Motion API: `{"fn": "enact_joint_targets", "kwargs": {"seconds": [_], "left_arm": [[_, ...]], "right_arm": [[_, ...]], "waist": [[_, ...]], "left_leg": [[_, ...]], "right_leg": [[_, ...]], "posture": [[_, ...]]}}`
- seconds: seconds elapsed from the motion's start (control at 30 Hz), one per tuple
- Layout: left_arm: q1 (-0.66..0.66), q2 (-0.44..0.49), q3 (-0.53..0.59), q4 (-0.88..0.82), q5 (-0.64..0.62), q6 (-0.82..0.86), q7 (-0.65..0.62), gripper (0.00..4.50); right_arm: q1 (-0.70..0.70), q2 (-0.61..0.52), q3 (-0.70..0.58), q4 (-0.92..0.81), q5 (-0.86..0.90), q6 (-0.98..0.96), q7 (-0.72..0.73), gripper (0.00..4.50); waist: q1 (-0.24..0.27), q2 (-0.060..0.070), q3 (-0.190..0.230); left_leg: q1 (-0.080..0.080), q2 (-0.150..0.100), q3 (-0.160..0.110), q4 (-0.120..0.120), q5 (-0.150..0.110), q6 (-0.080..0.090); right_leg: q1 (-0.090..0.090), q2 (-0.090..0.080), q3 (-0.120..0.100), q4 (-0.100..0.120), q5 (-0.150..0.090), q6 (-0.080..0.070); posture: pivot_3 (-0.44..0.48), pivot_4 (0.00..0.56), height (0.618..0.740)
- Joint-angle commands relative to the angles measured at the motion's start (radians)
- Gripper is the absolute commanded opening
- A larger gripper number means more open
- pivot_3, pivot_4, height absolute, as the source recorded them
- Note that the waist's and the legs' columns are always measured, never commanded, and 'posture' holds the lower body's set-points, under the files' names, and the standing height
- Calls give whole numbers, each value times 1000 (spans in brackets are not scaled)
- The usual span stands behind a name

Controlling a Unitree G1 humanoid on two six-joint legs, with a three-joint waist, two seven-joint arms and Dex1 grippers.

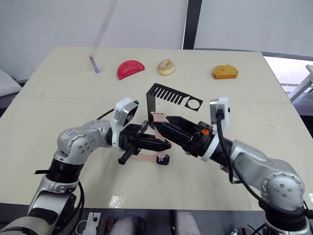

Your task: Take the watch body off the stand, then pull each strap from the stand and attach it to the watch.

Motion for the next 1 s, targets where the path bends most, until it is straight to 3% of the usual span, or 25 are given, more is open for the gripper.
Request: {"fn": "enact_joint_targets", "kwargs": {"seconds": [0.03,0.43,0.57,1.0], "left_arm": [[-6,0,6,-17,-4,-5,-4,0],[-1,12,9,-14,6,-10,-4,0],[-3,11,10,-12,9,-11,-3,0],[-4,-3,11,-9,16,-19,5,0]], "right_arm": [[-18,-10,-1,-24,10,-34,-12,3632],[-8,-37,-14,-33,20,-62,15,3632],[-6,-49,-12,-34,21,-63,23,2412],[-18,-42,12,-42,28,-69,12,2412]], "waist": [[0,0,0],[1,0,0],[1,0,0],[1,0,0]], "left_leg": [[0,0,0,0,0,0],[0,0,0,0,0,0],[0,0,0,0,0,0],[-1,0,0,0,0,0]], "right_leg": [[0,0,0,0,0,0],[0,0,0,0,0,0],[0,0,0,0,0,0],[0,0,0,-1,0,0]], "posture": [[0,150,737],[0,150,737],[0,150,737],[0,150,737]]}}
